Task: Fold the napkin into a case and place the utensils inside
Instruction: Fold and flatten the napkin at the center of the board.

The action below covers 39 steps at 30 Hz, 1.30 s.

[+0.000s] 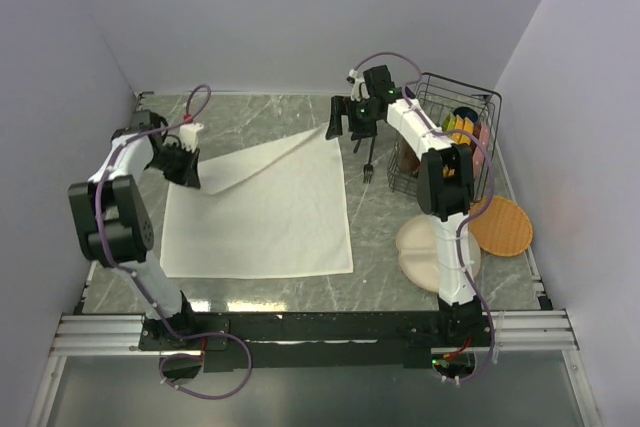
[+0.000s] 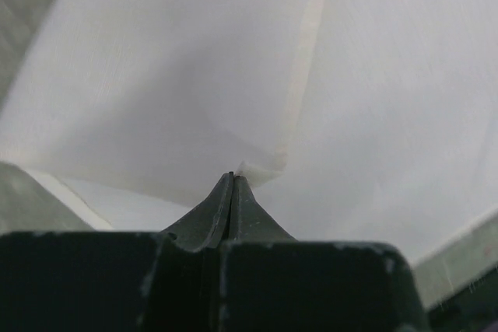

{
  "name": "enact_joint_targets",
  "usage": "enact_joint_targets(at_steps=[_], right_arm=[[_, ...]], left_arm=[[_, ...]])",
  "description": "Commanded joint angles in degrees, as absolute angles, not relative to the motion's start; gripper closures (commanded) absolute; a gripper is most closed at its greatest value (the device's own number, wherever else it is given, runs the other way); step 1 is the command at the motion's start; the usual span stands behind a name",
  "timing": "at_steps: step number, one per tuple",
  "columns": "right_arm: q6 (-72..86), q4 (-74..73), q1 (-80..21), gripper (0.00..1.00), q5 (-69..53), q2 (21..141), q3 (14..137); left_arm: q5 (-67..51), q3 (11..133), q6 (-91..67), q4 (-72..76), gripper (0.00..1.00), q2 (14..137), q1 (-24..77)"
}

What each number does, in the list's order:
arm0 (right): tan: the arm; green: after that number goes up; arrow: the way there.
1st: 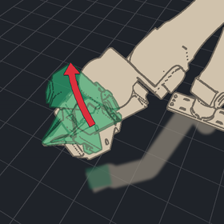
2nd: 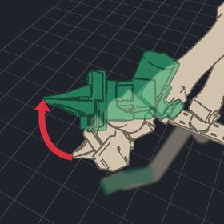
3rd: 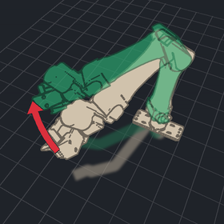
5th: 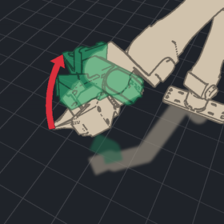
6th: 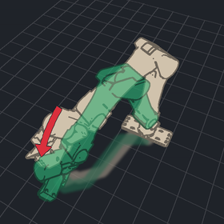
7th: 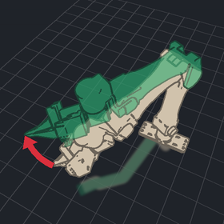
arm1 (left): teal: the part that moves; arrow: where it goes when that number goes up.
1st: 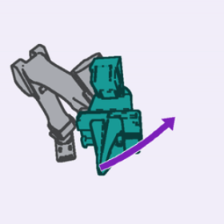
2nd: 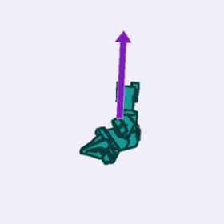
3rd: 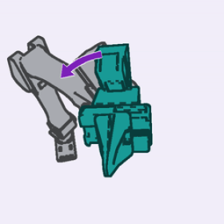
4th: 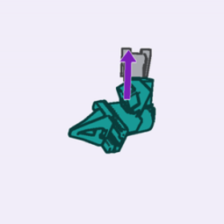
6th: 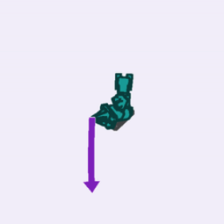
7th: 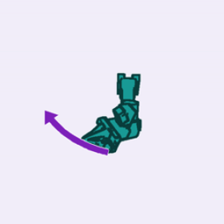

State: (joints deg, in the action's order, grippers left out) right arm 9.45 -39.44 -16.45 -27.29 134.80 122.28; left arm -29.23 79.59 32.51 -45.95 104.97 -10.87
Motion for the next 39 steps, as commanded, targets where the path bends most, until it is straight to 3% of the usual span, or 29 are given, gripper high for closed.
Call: enact_joint_targets(at_steps=[1,11,16,21,29,39], right_arm=[[4.0,-46.1,-16.0,0.0,-25.7,127.5,120.9],[2.2,-50.4,-15.6,0.02,-23.5,118.0,109.5],[4.3,-49.1,-15.7,0.2,-25.7,116.6,100.7],[4.8,-48.0,-16.1,0.34,-26.0,119.4,98.9],[5.4,-45.5,-17.6,0.36,-27.6,120.6,95.2],[5.8,-41.2,-21.5,0.37,-18.2,119.8,92.9]], left_arm=[[-31.5,71.7,45.8,-54.7,0.99,93.4,-13.9],[-28.1,66.9,53.1,-61.2,0.99,86.9,-22.6],[-26.5,61.3,51.2,-57.8,0.99,85.5,-23.3],[-27.9,64.2,47.0,-56.8,0.99,89.3,-23.3],[-27.9,65.6,45.6,-56.2,0.99,90.6,-23.2],[-29.2,67.6,43.3,-55.3,0.99,91.9,-23.3]])
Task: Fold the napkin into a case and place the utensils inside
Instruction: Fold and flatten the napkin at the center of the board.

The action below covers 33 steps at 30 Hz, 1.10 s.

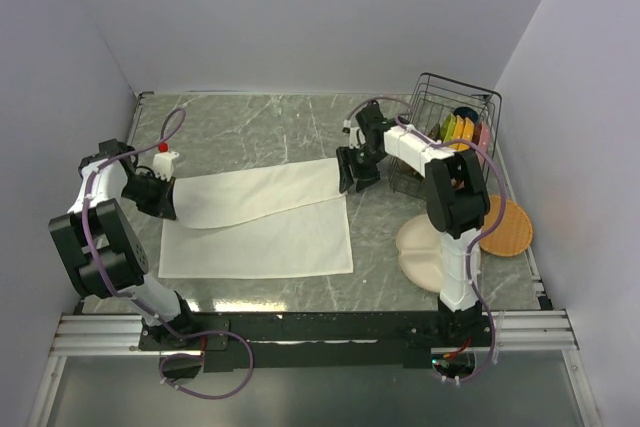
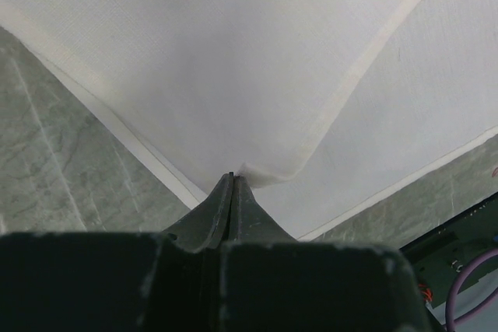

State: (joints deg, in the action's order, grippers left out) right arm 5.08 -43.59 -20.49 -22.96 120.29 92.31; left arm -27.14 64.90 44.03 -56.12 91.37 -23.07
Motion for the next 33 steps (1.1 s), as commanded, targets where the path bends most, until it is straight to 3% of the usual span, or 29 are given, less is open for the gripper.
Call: enact_joint_targets(at_steps=[1,11,15,18,22,23,25,27,33], right_arm=[[5.9,-41.2,-21.6,0.37,-17.5,120.1,93.0],[6.4,-41.7,-22.8,0.38,-20.0,124.7,96.6],[7.1,-42.3,-22.8,0.49,-21.6,125.8,97.7],[7.0,-42.6,-22.8,0.51,-22.6,124.7,97.4],[7.2,-43.7,-22.8,0.67,-23.4,123.3,97.1],[7.3,-43.9,-22.9,0.76,-23.6,122.7,96.9],[7.1,-44.4,-22.8,0.83,-23.7,121.8,96.6],[7.0,-44.6,-22.9,0.97,-23.5,120.3,96.0],[6.4,-46.0,-22.6,1.0,-21.4,114.0,92.6]], left_arm=[[-29.2,67.8,43.3,-55.3,0.99,92.1,-23.3],[-29.4,69.2,43.9,-55.5,0.99,93.7,-23.3],[-29.4,69.3,44.4,-55.6,0.99,94.0,-23.2],[-29.4,69.3,44.7,-55.7,0.99,94.0,-23.3],[-29.9,69.6,44.5,-55.5,0.99,94.0,-23.3],[-30.0,69.6,44.3,-55.3,0.99,93.7,-23.3],[-30.1,69.3,44.4,-55.2,0.99,93.3,-23.3],[-29.7,68.9,43.8,-54.3,0.99,92.6,-23.2],[-29.1,67.6,43.7,-53.8,0.99,88.5,-23.4]])
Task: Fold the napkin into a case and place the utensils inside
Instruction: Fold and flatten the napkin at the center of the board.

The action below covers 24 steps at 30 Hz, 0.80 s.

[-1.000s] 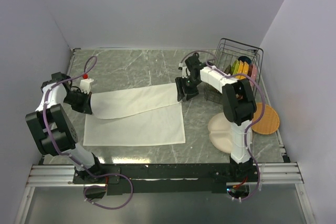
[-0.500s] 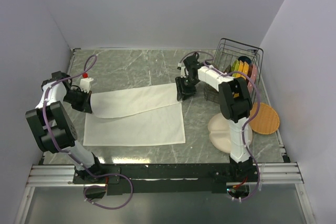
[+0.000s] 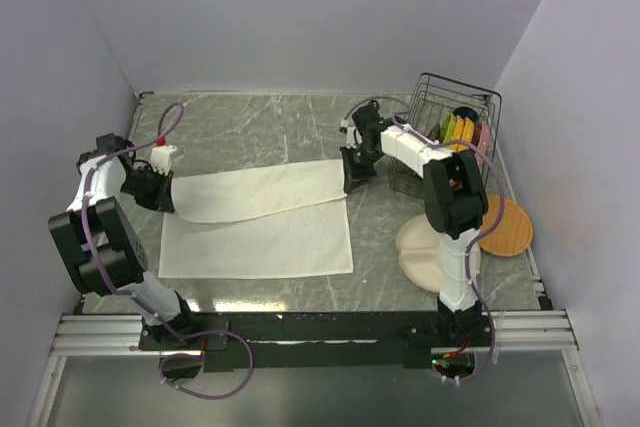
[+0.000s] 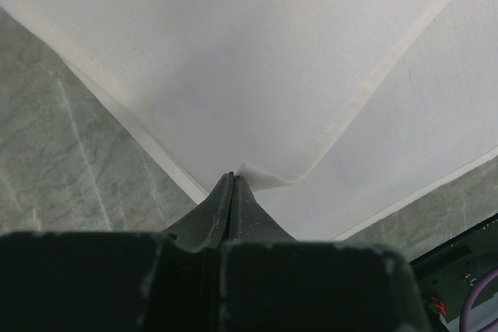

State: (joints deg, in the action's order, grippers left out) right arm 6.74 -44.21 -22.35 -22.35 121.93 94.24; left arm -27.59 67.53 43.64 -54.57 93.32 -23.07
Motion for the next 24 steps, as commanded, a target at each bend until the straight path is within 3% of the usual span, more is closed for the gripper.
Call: enact_joint_targets(at_steps=[1,11,24], right_arm=[[6.2,-46.2,-22.7,1.0,-21.4,113.0,91.9],[7.8,-47.4,-23.6,1.0,-24.4,100.2,76.1],[7.9,-44.7,-29.2,1.0,-24.1,96.0,63.3]], left_arm=[[-28.9,67.6,43.9,-54.1,0.99,88.1,-23.5],[-25.0,66.4,54.1,-63.3,0.99,83.7,-25.1],[-14.6,57.0,60.1,-60.9,0.99,79.4,-26.2]])
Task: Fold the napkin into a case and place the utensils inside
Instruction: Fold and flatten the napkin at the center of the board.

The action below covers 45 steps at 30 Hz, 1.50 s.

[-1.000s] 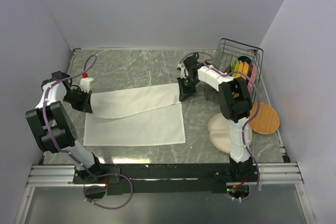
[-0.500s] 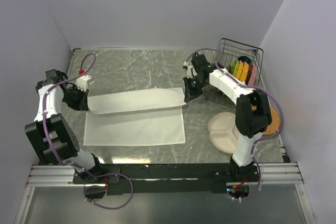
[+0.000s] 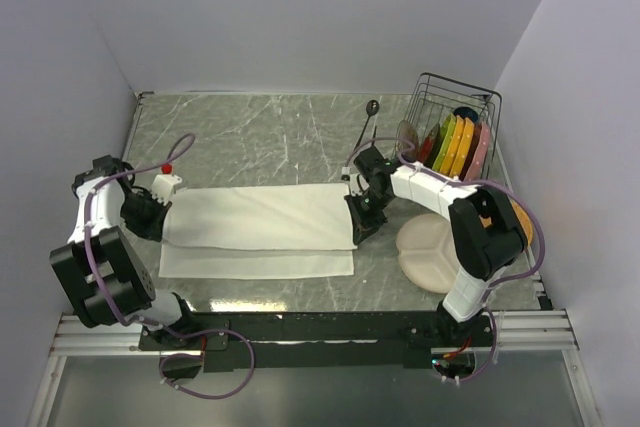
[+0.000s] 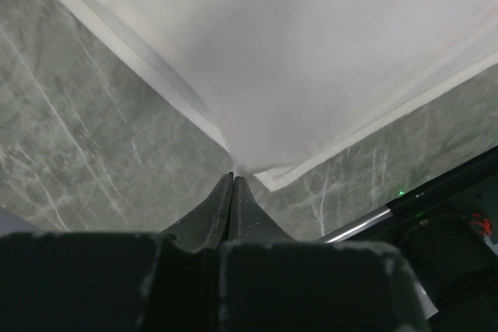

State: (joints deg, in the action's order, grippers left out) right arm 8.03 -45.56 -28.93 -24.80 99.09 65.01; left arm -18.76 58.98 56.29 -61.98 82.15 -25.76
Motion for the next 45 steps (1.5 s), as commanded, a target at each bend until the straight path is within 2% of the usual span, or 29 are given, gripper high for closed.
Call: enact_joint_targets(at_steps=[1,10,14,17,18,21,24,28,33,37,45], right_arm=[[7.9,-44.6,-29.4,1.0,-24.3,96.5,62.9],[8.3,-44.9,-33.3,1.0,-26.2,98.3,63.5],[8.4,-45.4,-34.1,1.0,-25.4,98.4,64.5],[8.3,-46.3,-34.0,1.0,-24.0,98.7,65.3],[8.3,-46.7,-33.9,1.0,-23.8,98.7,65.5],[8.5,-46.8,-33.6,1.0,-23.3,98.8,66.2],[9.1,-45.5,-33.6,1.0,-22.7,97.7,65.6],[9.5,-43.3,-33.6,1.0,-22.3,97.8,63.5],[9.8,-42.2,-33.6,1.0,-24.4,102.6,65.8],[10.4,-41.8,-33.5,1.0,-24.7,105.8,68.8],[10.4,-43.8,-31.0,1.0,-17.1,113.5,74.2]], left_arm=[[-13.9,56.5,60.5,-59.7,0.99,79.0,-26.3],[-10.5,53.2,63.1,-58.1,0.99,78.0,-26.4],[-12.5,55.3,60.6,-58.2,0.99,79.1,-26.9],[-18.9,59.1,54.6,-60.5,0.81,81.0,-28.9],[-20.6,59.9,52.7,-62.2,0.69,81.6,-29.7],[-27.8,60.9,45.8,-64.7,0.52,82.5,-33.0],[-29.0,58.7,39.7,-62.7,0.49,80.8,-35.0],[-27.3,55.8,32.0,-52.1,0.5,80.9,-34.9],[-31.7,62.0,27.8,-50.5,0.54,89.1,-28.0],[-28.4,60.9,25.1,-45.7,0.56,92.8,-21.1],[-23.5,62.9,20.6,-43.0,0.62,102.5,-18.0]])
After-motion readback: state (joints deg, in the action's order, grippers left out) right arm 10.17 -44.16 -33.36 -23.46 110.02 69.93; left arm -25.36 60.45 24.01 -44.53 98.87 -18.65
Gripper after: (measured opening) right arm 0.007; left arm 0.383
